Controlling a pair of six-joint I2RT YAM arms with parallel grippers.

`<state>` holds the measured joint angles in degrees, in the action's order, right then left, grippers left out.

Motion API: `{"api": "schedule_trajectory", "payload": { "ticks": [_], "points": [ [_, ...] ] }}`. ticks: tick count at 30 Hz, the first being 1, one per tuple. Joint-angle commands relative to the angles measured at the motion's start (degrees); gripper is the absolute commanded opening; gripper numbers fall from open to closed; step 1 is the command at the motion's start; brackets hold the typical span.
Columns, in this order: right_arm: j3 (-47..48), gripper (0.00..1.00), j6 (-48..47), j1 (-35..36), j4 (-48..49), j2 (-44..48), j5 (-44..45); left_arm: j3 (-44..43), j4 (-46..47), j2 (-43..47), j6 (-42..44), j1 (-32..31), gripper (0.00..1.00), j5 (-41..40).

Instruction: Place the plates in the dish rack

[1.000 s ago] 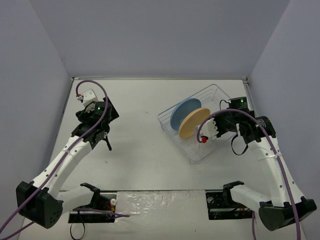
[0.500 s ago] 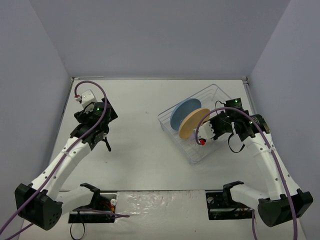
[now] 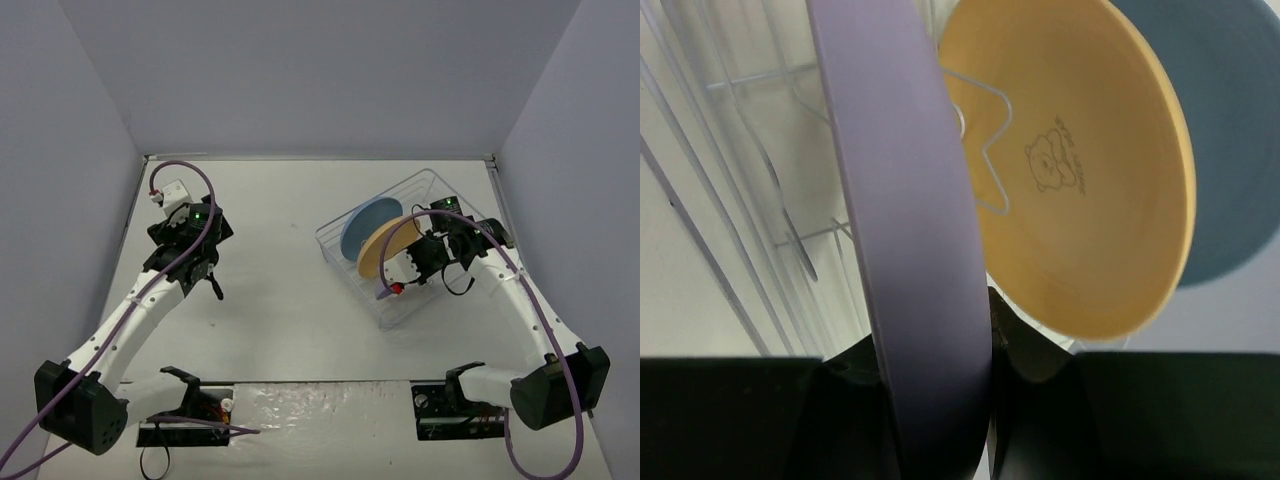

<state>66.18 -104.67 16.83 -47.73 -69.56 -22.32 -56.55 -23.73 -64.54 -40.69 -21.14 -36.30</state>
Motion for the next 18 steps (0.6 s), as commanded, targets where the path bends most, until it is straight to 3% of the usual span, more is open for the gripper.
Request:
{"api": "schedule_trajectory", "payload": {
  "ticks": [1,10,13,18],
  "points": [
    [-1.0,0.06,-0.8,2.9,2.7,-1.6,-1.3,-1.5,2.2,-0.8,0.5,0.8,0.97,-1.1],
    [-0.9,0.56,0.3,3.2,3.2,-4.8,-2.1,-0.8,0.3,0.9,0.9,1.3,0.97,-0.7],
    [-0.9,0.68,-0.4,3.2,2.3,-4.7,-1.8,-0.6,-0.1,1.9,1.0,1.3,0.97,-0.4],
    [-1.6,0.99,-1.5,3.2,1.7,-1.6,-1.6,0.4,-0.5,4.5,0.8,1.4,0.97,-0.8]
  ]
}}
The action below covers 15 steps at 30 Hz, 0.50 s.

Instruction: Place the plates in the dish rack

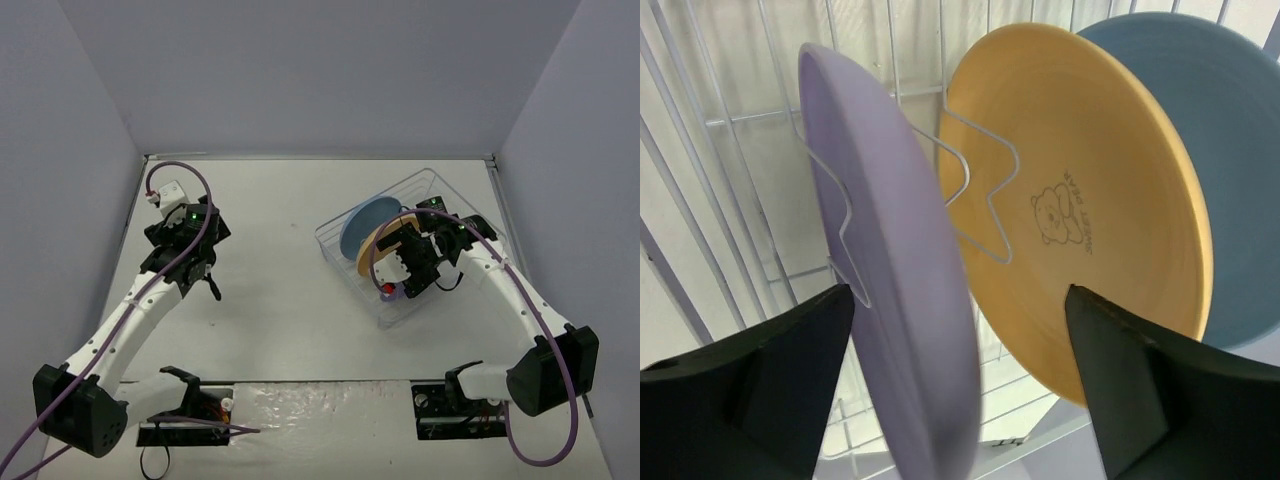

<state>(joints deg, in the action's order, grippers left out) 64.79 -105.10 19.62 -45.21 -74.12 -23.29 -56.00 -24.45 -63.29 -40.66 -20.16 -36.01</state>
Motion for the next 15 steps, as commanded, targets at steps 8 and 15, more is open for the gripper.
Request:
{"api": "schedule_trajectory", "payload": {
  "ticks": [8,15],
  "points": [
    [5.1,1.00,0.7,0.9,-1.9,8.8,-3.9,-0.2,0.0,5.2,1.2,0.4,0.97,-0.2],
    [13.9,1.00,16.1,1.2,7.2,10.4,-9.2,-1.2,-1.5,6.8,3.6,0.4,0.97,2.6]
  ]
}}
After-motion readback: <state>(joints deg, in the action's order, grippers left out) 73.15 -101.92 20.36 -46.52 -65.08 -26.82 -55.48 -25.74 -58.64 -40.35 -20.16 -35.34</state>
